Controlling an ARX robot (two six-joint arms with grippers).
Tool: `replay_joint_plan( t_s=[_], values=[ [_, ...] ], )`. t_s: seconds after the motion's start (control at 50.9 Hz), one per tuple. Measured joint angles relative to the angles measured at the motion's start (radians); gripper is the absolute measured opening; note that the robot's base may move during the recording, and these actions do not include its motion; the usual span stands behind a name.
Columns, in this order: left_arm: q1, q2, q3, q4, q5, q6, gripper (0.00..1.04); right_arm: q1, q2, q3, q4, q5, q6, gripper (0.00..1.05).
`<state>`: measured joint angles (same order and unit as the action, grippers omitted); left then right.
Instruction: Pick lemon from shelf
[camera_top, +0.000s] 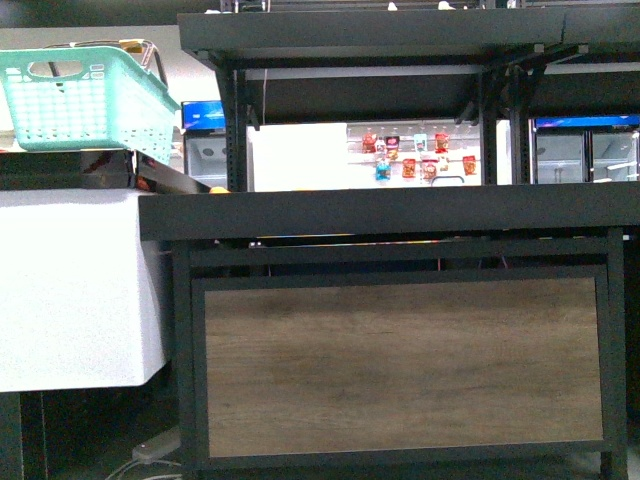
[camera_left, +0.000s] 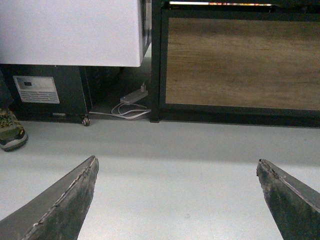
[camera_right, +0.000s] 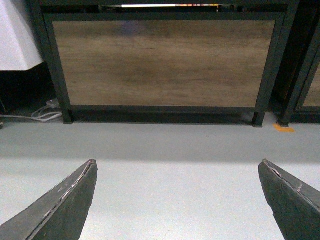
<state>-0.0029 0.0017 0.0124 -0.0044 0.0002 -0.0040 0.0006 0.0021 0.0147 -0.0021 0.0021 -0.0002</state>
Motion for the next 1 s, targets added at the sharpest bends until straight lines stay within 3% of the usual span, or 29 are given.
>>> replay_joint_plan(
  t_s=[1.001],
  values=[
    [0.000,0.000,0.000,0.000,0.000,0.000,0.97,0.000,0.000,0.000,0.000,-0.002,0.000,0.97]
  ],
)
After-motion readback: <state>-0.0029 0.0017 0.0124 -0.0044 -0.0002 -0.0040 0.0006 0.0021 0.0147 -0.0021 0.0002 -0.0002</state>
